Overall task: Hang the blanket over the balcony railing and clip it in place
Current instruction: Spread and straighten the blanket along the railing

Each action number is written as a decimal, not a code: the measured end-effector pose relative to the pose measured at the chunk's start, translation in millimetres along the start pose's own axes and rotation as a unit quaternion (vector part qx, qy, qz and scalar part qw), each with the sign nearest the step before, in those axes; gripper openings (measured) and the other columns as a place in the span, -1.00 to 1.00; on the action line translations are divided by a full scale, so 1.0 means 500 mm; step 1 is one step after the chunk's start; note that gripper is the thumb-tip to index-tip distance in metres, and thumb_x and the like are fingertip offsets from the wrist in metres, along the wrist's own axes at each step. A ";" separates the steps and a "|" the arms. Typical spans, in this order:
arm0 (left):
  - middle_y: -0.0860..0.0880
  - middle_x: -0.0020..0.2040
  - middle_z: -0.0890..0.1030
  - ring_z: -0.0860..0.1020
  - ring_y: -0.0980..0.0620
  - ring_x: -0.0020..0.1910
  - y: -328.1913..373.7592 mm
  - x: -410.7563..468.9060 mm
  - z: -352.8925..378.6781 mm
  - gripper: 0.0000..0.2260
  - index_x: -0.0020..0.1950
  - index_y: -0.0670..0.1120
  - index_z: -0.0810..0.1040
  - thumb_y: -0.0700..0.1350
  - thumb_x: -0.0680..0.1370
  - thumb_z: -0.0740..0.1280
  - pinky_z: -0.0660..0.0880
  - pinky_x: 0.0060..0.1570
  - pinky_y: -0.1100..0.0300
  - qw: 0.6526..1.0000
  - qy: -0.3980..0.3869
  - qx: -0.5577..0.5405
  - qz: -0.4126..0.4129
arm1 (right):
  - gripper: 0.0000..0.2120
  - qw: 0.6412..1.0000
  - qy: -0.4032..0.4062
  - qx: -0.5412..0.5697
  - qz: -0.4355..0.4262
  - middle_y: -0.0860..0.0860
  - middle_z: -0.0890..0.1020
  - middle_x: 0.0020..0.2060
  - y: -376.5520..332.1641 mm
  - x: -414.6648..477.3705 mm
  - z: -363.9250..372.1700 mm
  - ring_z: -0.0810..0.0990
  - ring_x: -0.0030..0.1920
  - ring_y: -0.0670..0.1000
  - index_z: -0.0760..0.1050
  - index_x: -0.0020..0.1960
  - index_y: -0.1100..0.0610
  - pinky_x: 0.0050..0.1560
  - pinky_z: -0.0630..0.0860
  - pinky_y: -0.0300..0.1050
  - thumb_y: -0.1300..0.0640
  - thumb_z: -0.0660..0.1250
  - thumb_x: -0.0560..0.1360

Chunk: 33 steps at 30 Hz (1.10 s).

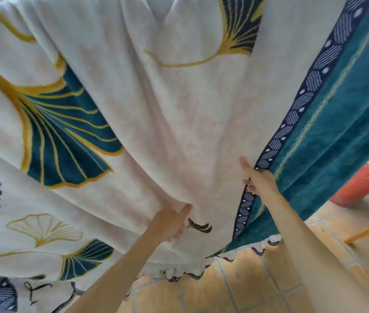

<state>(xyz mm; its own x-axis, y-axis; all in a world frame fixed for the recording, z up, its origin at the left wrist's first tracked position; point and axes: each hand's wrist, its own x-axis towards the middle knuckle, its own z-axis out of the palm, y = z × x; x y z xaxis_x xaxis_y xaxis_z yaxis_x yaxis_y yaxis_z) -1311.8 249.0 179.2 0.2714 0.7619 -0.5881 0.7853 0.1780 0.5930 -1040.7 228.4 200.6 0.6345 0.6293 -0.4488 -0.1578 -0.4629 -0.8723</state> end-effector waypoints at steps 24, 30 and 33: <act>-0.21 0.10 0.59 0.60 -0.15 0.04 -0.017 0.023 -0.009 -0.62 0.38 -0.19 0.41 -0.02 0.70 0.00 0.46 -0.12 0.11 0.967 0.137 0.212 0.037 | -0.60 0.873 -0.253 -0.318 -0.271 -0.04 0.61 -0.23 -0.008 -0.152 0.247 0.61 -0.20 0.04 0.58 0.00 0.11 -0.15 0.55 -0.08 -0.21 0.19 0.56; -0.08 -0.15 0.47 0.51 -0.08 -0.05 -0.123 0.040 0.060 -0.59 0.26 -0.22 0.48 0.04 0.69 0.02 0.47 0.09 0.06 0.974 0.060 0.215 -0.044 | -0.66 0.872 -0.268 -0.371 -0.173 -0.08 0.47 -0.38 0.148 -0.142 0.262 0.49 -0.25 0.01 0.52 -0.09 0.08 -0.22 0.33 -0.18 -0.17 0.19 0.59; -0.20 0.28 0.50 0.50 -0.16 0.24 -0.176 0.036 0.113 -0.63 0.46 -0.16 0.33 -0.06 0.69 0.07 0.45 0.19 0.04 0.973 0.005 0.222 -0.067 | -0.67 0.871 -0.271 -0.396 -0.100 -0.05 0.52 -0.33 0.237 -0.139 0.278 0.58 -0.17 0.06 0.53 -0.06 0.09 -0.27 0.31 -0.18 -0.18 0.23 0.55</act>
<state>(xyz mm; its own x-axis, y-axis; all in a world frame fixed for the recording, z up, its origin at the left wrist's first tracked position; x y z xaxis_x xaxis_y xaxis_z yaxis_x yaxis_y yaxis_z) -1344.5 211.8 85.6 0.1459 0.7566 -0.6374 0.9769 -0.0087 0.2134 -1208.7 216.7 101.4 0.1042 0.8503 -0.5159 0.6236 -0.4600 -0.6321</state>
